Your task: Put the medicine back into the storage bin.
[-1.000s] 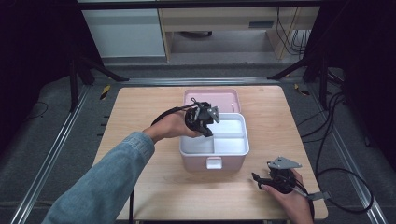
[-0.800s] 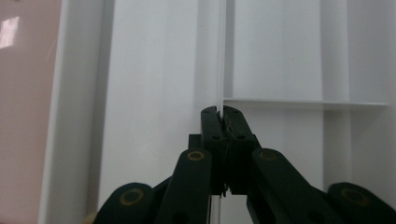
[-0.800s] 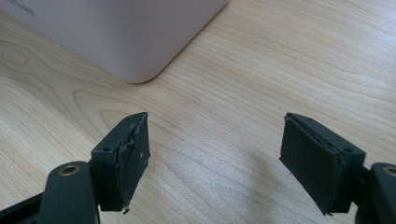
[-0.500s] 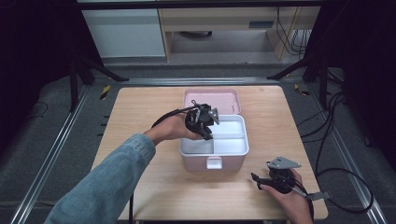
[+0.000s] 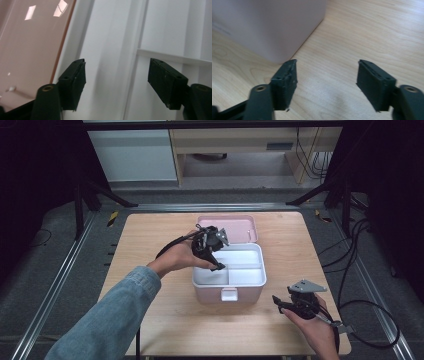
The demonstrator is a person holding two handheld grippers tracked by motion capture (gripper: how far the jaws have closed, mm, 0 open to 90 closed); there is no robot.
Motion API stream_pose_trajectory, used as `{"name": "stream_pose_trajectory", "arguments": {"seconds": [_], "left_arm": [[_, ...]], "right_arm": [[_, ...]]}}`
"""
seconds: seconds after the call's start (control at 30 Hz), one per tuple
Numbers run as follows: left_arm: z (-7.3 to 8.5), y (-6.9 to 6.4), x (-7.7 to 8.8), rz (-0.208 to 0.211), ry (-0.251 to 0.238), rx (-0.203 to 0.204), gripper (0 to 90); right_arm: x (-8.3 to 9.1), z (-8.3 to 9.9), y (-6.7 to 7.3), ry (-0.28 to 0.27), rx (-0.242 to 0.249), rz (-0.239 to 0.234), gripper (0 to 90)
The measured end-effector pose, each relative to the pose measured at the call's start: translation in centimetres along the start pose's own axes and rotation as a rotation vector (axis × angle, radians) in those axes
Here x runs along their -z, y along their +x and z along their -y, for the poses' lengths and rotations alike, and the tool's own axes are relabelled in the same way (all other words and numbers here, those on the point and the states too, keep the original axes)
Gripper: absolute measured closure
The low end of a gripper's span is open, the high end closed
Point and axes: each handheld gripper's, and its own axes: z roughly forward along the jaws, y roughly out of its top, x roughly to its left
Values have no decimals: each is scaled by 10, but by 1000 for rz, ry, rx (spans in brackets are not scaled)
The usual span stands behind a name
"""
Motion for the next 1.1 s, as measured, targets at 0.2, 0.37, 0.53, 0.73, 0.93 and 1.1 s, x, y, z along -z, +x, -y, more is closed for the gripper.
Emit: {"name": "stream_pose_trajectory", "arguments": {"seconds": [0.2, 0.37, 0.53, 0.73, 0.93, 1.1], "left_arm": [[5, 5, 15, -78, -32, 78, 161], [10, 13, 26, -142, -64, 173, 157], [16, 24, 36, -182, -109, 244, 203], [21, 44, 41, -193, -132, 333, 248], [29, 63, 38, -217, -152, 416, 291], [39, 76, 35, -249, -153, 470, 319]], "right_arm": [[4, -27, -7, 6, -20, 25, 483], [5, -60, -15, 10, -54, 46, 560], [-1, -97, -25, 20, -67, 40, 616], [-22, -136, -35, 36, -44, 16, 575], [-41, -163, -47, 23, -18, 49, 537], [-52, -181, -56, 20, -24, 39, 594]]}}
